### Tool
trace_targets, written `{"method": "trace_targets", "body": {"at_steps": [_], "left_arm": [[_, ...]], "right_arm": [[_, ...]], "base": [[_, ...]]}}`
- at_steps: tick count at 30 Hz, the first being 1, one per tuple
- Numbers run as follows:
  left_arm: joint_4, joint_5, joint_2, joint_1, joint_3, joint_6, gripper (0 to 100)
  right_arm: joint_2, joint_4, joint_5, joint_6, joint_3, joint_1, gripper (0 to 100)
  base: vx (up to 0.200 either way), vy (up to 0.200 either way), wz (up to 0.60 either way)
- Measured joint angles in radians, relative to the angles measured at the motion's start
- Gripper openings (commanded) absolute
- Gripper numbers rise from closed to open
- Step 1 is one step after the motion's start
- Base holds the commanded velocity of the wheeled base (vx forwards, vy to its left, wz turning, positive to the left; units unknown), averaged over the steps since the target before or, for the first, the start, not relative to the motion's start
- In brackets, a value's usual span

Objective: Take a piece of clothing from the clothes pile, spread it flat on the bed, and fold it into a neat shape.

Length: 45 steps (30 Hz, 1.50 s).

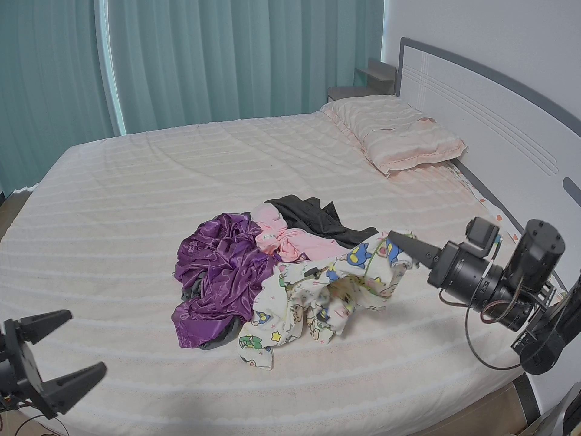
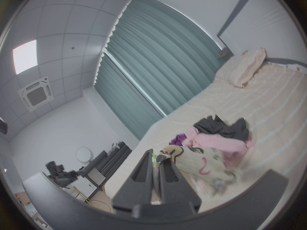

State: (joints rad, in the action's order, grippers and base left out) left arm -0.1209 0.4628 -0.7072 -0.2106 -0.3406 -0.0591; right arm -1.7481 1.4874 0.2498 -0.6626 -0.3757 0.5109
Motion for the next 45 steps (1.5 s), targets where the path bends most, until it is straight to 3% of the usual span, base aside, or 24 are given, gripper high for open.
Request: {"method": "trace_targets", "body": {"at_steps": [5,9,12,16,22,34,45], "left_arm": [[-0.119,0.009,-0.243,-0.117,-0.004,0.002,100],[-0.290,-0.023,-0.439,-0.208,0.007,0.001,100],[-0.441,-0.079,-0.567,-0.275,0.016,-0.007,100],[-0.568,-0.210,-0.734,-0.379,0.028,-0.046,100],[-0.765,-0.319,-0.916,-0.509,0.036,-0.151,100],[-1.206,-0.539,-1.262,-0.554,0.024,-0.217,100],[-1.274,-0.580,-1.388,-0.556,-0.060,-0.293,100]], "right_arm": [[0.095,-0.047,-0.003,-0.001,-0.047,0.006,0],[0.149,-0.076,-0.004,-0.003,-0.085,0.009,0],[0.175,-0.090,-0.005,-0.004,-0.106,0.012,0],[0.197,-0.101,-0.006,-0.005,-0.123,0.013,0],[0.213,-0.110,-0.007,-0.006,-0.131,0.013,0],[0.226,-0.163,-0.008,-0.007,-0.196,0.015,0],[0.234,-0.214,-0.008,-0.006,-0.283,0.019,0]], "base": [[0.000,0.000,0.00],[0.000,0.000,0.00],[0.000,0.000,0.00],[0.000,0.000,0.00],[0.000,0.000,0.00],[0.000,0.000,0.00],[0.000,0.000,0.00]]}}
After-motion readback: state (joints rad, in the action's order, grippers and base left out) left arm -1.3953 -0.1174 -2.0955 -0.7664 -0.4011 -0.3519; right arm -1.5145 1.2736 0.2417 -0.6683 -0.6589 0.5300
